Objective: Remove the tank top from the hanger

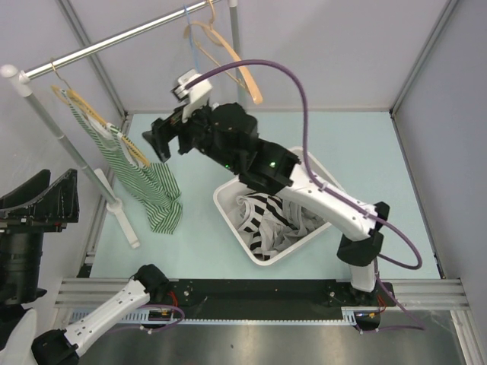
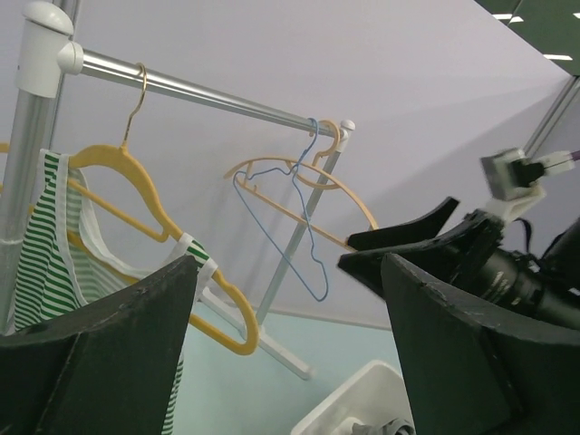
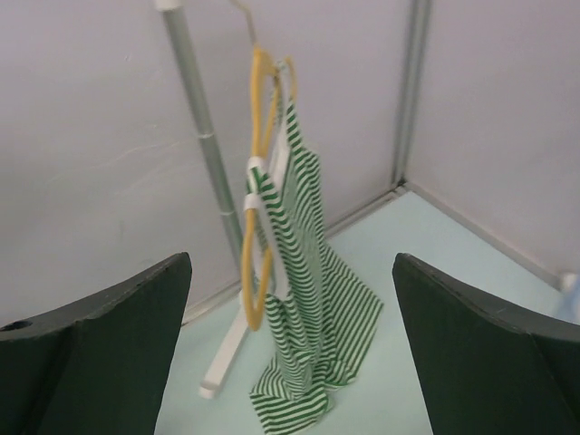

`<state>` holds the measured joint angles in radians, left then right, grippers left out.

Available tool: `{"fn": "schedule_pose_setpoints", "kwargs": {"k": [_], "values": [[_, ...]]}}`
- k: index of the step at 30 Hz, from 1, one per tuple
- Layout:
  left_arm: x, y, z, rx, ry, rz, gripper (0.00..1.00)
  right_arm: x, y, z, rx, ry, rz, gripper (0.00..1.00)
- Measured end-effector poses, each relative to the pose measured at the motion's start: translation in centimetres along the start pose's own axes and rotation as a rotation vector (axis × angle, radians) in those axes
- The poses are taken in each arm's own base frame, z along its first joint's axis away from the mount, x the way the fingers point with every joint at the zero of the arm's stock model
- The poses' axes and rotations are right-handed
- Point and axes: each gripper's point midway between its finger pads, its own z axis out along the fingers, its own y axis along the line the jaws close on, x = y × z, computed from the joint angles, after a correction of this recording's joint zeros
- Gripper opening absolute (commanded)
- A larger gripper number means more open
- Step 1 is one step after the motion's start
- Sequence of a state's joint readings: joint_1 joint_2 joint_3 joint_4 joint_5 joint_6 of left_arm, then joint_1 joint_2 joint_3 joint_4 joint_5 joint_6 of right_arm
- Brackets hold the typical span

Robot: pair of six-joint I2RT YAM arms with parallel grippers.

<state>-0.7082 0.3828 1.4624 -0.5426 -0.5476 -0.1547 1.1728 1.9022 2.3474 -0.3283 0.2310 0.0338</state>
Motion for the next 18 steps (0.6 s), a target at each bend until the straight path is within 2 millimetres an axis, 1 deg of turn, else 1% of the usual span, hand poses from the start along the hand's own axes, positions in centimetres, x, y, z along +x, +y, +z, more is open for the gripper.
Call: {"fn": "schedule_pose_setpoints", "kwargs": {"k": [2, 5, 6, 8, 10, 12, 14, 18], "values": [[-0.2, 0.2, -0.3, 0.000, -0.002, -0.001, 0.87, 1.8, 1.6, 1.2, -0.046, 0.021, -0.003, 0.96], [-0.8, 0.5, -0.9, -0.002, -0.010, -0.007, 0.87, 6.0, 3.6, 3.2, -0.099, 0.084, -0.012, 0.96], [-1.1, 0.6, -1.1, -0.004, -0.017, -0.011, 0.87, 7.5, 4.2, 3.7, -0.114, 0.108, -0.016, 0.94], [-1.5, 0.9, -1.5, -0.007, -0.025, -0.016, 0.87, 10.0, 4.9, 4.6, -0.129, 0.145, -0.022, 0.91], [-1.8, 1.2, -1.9, -0.011, -0.032, -0.021, 0.87, 12.4, 5.4, 5.2, -0.137, 0.185, -0.027, 0.85], [-1.9, 1.3, -2.1, -0.015, -0.035, -0.022, 0.87, 13.7, 5.6, 5.6, -0.138, 0.202, -0.036, 0.75], [-1.9, 1.4, -2.1, -0.017, -0.036, -0.023, 0.87, 14.3, 5.6, 6.0, -0.133, 0.204, -0.045, 0.64], [-1.7, 1.5, -2.1, -0.019, -0.028, -0.018, 0.87, 14.1, 5.4, 6.6, -0.120, 0.172, -0.067, 0.59]]}}
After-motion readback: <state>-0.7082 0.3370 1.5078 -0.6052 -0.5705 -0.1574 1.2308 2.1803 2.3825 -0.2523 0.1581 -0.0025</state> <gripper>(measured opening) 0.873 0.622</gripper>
